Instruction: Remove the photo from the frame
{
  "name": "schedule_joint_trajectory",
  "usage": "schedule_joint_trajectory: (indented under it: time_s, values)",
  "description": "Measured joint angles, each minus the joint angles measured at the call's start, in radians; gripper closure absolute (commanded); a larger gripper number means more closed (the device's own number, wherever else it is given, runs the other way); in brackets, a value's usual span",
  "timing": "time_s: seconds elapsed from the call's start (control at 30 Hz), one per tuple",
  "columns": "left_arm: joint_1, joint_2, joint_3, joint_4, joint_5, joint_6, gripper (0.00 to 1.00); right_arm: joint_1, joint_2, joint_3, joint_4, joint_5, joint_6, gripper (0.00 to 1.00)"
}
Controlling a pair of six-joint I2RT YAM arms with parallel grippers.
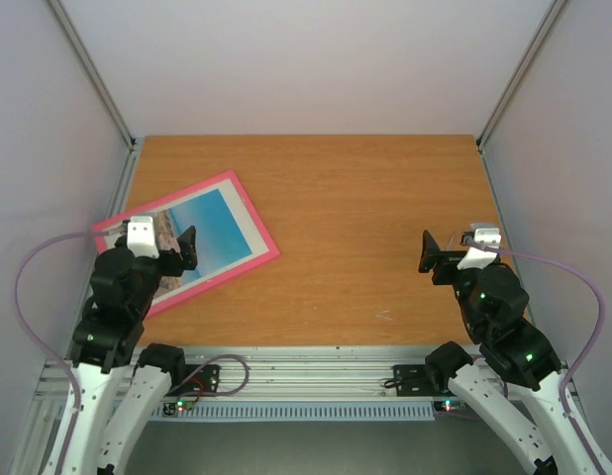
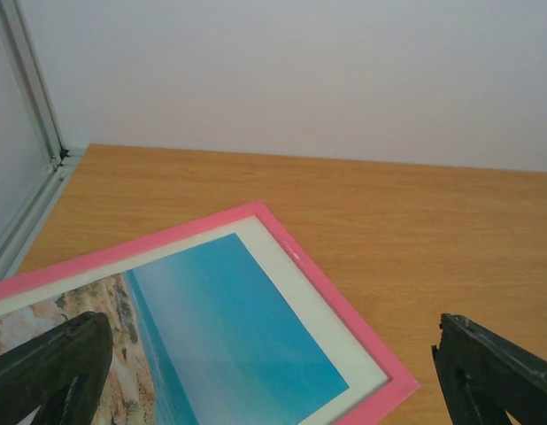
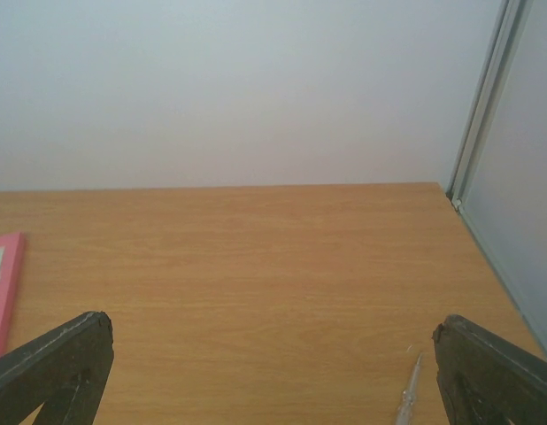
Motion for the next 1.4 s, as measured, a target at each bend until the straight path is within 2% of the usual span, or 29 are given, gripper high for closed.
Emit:
schedule_joint_trajectory:
  time_s: [0.17, 0.4, 0.6, 1.0, 1.4]
  values:
    - [0.0, 0.118, 0.045, -0.015, 0.056, 0.039, 0.01, 0.0, 0.0, 0.0, -0.003, 0.0, 0.013, 0.02]
    - [0.0, 0.379, 0.201, -0.114, 0.126, 0.091, 0.01, 0.0, 0.0, 0.0, -0.024, -0.005, 0.042, 0.01]
    - [-0.024, 0.56, 0.253, -0.177, 0.154, 0.136, 0.01, 0.0, 0.006, 0.003, -0.027, -0.033, 0.068, 0.01]
    - [-0.195, 0.898, 0.311, -0.269, 0.023, 0.227, 0.01, 0.0, 0.007, 0.004, -0.04, -0.054, 0.109, 0.02]
    - [-0.297, 1.216, 0.381, -0.315, -0.071, 0.277, 0.13, 0.0, 0.009, 0.004, -0.042, -0.057, 0.117, 0.02]
